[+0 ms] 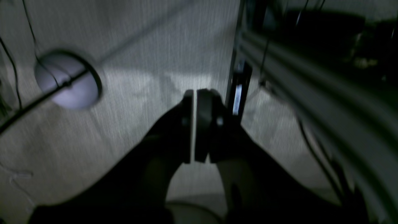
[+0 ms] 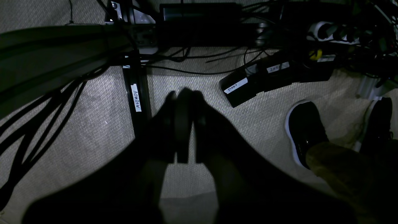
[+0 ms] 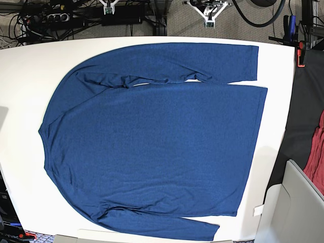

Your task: Fold the T-shirt properly

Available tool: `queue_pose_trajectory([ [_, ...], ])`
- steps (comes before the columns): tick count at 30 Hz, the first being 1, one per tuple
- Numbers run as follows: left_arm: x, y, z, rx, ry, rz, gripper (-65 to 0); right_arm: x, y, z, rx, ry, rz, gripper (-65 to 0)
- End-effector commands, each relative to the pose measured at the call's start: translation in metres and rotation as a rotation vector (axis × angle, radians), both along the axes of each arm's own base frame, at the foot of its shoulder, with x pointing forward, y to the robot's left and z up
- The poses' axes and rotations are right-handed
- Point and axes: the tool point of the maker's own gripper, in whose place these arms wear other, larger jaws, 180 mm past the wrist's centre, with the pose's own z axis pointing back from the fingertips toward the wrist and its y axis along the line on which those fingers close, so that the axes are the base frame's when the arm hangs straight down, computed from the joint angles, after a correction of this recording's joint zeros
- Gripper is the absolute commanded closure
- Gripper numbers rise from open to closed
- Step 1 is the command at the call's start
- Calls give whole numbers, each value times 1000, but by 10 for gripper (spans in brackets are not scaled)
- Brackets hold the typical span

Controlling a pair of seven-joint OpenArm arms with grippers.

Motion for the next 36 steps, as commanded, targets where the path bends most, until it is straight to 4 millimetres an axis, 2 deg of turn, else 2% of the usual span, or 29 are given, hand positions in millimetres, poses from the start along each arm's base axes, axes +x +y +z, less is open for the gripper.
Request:
queue_pose_trajectory([
  [1, -9, 3, 0, 6, 18, -6, 0, 4, 2, 1, 2, -20, 2, 0],
  [4, -8, -3, 0, -3, 11, -7, 0, 12, 3, 4, 4, -62, 3, 0],
  [7, -20, -4, -1, -5, 56, -12, 0, 19, 3, 8, 3, -108, 5, 0],
  [14, -19, -1, -1, -1, 54, -1, 0, 7, 3, 10, 3, -94, 5, 0],
  [18, -33, -2, -1, -2, 74, -4, 0, -2, 2, 6, 4, -29, 4, 0],
  [21, -42, -2, 0, -3, 90, -3, 0, 6, 18, 2, 87, 30, 45, 0],
  [24, -58, -2, 0, -2, 118, -9, 0, -4, 47, 3, 244, 104, 93, 0],
  [26, -65, 1, 0, 0, 161, -5, 0, -9, 56, 7, 317, 108, 94, 0],
  [31, -72, 2, 0, -1, 202, -5, 0, -11, 59, 15, 348, -14, -79, 0],
  [33, -72, 3, 0, 1, 202, -5, 0, -15, 59, 16, 348, -22, -86, 0],
  [36, -73, 16, 1, 21, 202, -2, 0, -20, 56, 15, 343, -7, -87, 0],
])
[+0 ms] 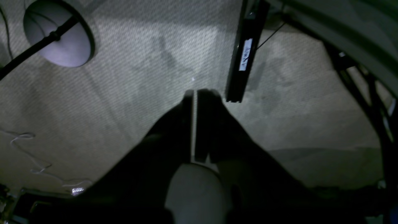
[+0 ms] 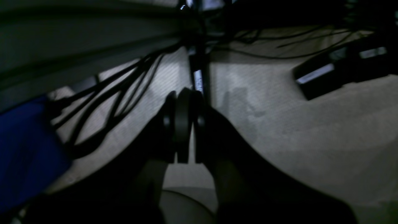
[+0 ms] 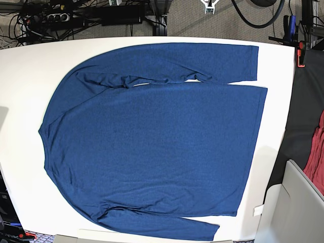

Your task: Fold the T-shirt properly

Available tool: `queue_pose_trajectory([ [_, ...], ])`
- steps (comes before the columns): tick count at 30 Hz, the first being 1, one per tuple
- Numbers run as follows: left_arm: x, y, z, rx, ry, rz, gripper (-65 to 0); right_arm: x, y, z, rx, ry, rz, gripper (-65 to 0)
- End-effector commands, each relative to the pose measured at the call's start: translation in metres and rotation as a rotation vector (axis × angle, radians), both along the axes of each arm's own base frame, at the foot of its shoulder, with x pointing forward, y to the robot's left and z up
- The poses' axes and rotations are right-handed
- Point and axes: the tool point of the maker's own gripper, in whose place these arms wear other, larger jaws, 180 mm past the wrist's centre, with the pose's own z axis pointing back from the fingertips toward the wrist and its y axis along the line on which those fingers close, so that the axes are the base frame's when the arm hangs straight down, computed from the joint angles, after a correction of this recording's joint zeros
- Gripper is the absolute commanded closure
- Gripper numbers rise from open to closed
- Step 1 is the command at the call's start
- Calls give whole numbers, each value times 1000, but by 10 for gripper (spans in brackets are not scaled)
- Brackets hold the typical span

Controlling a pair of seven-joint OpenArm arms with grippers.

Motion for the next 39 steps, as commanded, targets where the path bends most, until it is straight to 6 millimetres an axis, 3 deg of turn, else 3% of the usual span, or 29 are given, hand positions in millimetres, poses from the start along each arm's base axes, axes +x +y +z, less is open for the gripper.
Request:
queue_pose_trajectory([
  [1, -8, 9, 1, 19, 11, -3, 0, 2, -10, 0, -9, -8, -3, 0],
  [8, -24, 30, 4, 51, 22, -10, 0, -2, -53, -1, -76, 26, 65, 0],
  [12, -32, 33, 5, 55, 34, -11, 0, -7, -62, -1, -91, 33, 116, 0],
  [17, -43, 51, 10, 84, 25, -20, 0, -17, -80, 9, -123, -8, 144, 0],
  [20, -48, 74, 17, 122, -3, -39, 0, -20, -88, 17, -139, -35, 156, 0],
  [25, -59, 96, 31, 158, -41, -77, 0, -30, -93, 31, -150, -68, 182, 0],
  [31, -52, 118, 54, 194, -131, -125, 0, -28, -99, 51, -166, -128, 209, 0],
  [36, -32, 119, 78, 203, -242, -155, 0, -25, -130, 76, -241, -181, 155, 0],
  [39, -26, 133, 100, 236, -302, -79, 0, -22, -142, 97, -276, -222, 155, 0],
])
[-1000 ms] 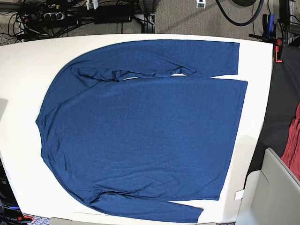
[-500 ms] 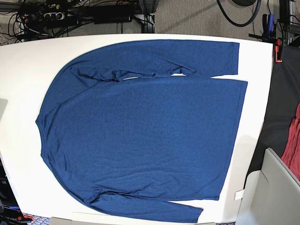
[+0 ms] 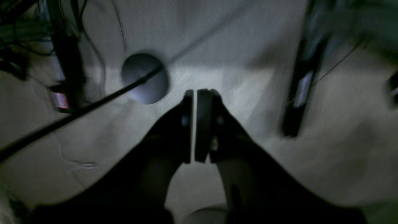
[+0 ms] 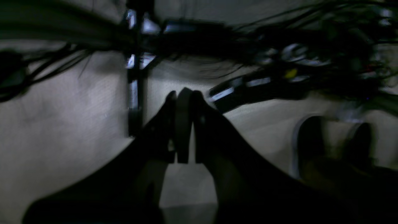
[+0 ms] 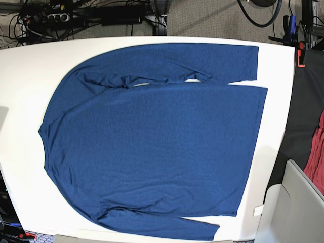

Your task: Fold the T-shirt properly

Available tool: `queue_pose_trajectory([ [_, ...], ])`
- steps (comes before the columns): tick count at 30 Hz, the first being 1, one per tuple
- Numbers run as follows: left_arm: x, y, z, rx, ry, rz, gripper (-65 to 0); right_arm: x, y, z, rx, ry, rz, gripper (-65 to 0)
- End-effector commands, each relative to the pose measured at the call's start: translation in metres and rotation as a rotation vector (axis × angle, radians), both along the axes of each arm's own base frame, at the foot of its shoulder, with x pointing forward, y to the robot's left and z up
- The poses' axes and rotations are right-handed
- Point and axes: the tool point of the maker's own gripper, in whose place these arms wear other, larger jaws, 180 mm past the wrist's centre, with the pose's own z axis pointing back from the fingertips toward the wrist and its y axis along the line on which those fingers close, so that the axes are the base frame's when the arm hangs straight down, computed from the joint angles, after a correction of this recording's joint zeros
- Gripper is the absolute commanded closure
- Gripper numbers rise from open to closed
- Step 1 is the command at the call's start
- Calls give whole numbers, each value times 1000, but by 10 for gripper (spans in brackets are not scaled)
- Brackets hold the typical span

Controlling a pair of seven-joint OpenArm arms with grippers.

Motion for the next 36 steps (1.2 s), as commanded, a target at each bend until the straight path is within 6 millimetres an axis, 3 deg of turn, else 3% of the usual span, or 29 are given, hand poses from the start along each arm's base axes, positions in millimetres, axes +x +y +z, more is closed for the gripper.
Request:
queue_pose_trajectory([
  [1, -11, 15, 12, 32, -6, 21, 0, -4, 0, 11, 8, -18, 12, 0],
  [11, 18, 25, 96, 43, -211, 56, 0, 12, 5, 76, -15, -140, 121, 0],
  [22, 89, 22, 205, 90, -482, -43, 0, 54, -17, 149, -152, -238, 187, 0],
  [25, 114, 10, 227, 78, -566, -73, 0, 73, -16, 170, -178, -289, 213, 0],
  [29, 132, -3, 242, 53, -629, -95, 0, 94, -5, 195, -183, -363, 249, 0],
  [32, 147, -18, 241, 5, -654, -146, 0, 103, 1, 206, -184, -399, 265, 0],
  [36, 152, -54, 232, -147, -653, -171, -39, 115, 2, 211, -180, -440, 262, 0],
])
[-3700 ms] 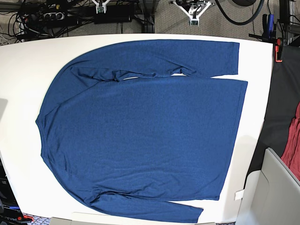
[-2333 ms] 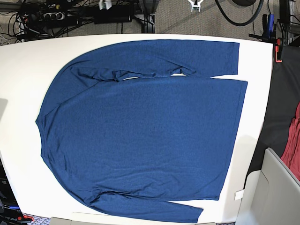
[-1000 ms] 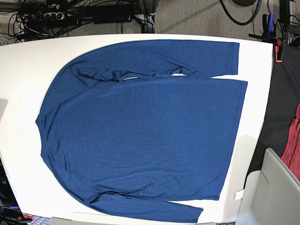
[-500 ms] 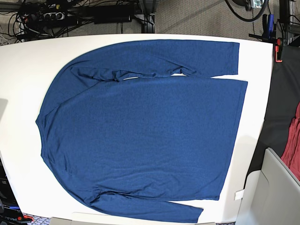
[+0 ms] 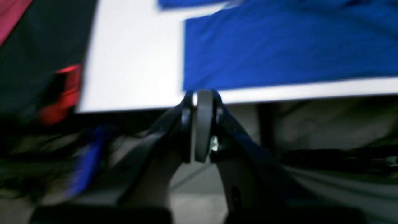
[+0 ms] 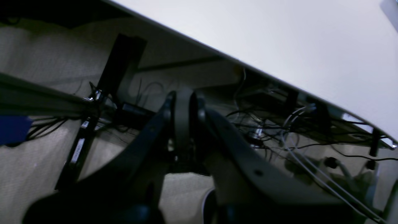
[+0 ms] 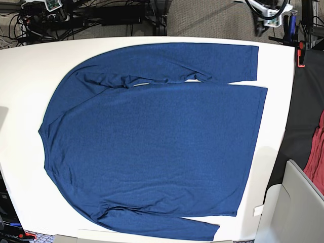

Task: Fold the T-shirt properly
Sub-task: 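Move both grippers down to the shirt's shoulder corners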

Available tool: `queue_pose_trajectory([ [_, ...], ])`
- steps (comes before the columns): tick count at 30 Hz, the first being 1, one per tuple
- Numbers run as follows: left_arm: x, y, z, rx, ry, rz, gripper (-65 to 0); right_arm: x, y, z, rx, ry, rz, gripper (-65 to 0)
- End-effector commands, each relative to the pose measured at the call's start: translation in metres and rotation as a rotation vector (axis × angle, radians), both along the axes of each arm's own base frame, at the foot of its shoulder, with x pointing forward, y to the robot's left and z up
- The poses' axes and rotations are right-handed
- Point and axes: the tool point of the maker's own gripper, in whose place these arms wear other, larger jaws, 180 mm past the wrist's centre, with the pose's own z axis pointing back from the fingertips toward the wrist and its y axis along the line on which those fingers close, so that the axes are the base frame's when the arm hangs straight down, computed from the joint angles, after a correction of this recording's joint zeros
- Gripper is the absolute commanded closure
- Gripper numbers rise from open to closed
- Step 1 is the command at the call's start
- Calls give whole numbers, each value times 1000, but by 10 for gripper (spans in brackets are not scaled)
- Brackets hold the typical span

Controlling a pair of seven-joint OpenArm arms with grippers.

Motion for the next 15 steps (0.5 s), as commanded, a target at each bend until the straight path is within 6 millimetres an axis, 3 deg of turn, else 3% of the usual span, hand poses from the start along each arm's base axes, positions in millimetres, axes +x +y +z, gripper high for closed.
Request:
queue_pose_trajectory([
  [1, 2, -7, 6, -35, -18, -12, -59, 10, 2, 10, 17, -51, 1, 0],
  [6, 18, -14, -6, -114, 40, -13, -129, 26, 2, 17, 77, -109, -37, 0],
  [15, 65, -15, -11, -161, 74, 9, -137, 52, -1, 34, 171, -180, -29, 0],
])
